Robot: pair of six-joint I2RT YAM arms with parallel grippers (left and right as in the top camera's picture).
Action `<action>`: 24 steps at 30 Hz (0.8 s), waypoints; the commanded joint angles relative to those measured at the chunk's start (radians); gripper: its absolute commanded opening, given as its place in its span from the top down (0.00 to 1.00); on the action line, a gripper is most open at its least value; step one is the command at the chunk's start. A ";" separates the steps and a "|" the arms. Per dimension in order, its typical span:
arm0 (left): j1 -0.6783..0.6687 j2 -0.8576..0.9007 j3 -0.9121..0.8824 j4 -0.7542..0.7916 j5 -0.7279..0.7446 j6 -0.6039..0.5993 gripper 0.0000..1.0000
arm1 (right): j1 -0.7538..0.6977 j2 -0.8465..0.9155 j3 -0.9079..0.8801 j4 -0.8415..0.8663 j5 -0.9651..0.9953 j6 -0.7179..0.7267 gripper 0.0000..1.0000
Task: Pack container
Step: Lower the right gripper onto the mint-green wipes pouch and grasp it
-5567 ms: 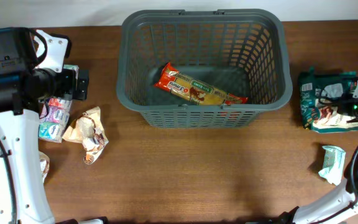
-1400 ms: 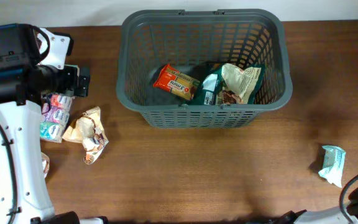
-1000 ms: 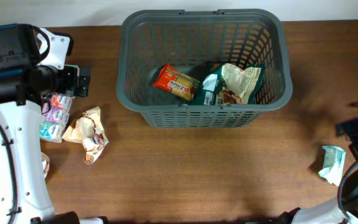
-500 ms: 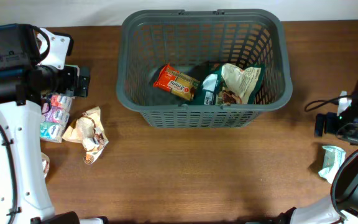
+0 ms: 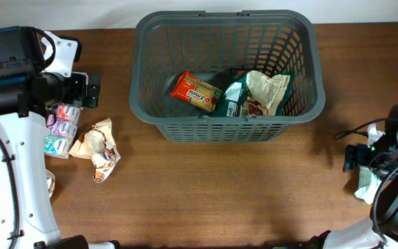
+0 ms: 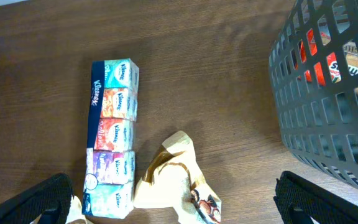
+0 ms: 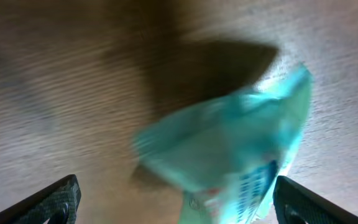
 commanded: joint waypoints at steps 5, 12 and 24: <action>0.006 0.008 -0.002 0.000 0.004 0.012 0.01 | -0.057 -0.010 -0.020 0.036 -0.026 0.025 0.03; 0.006 0.008 -0.002 -0.001 0.004 0.012 0.01 | -0.104 -0.010 -0.064 0.103 -0.076 0.028 0.27; 0.006 0.008 -0.002 0.008 0.004 0.013 0.01 | -0.131 -0.010 -0.091 0.167 -0.085 0.081 0.96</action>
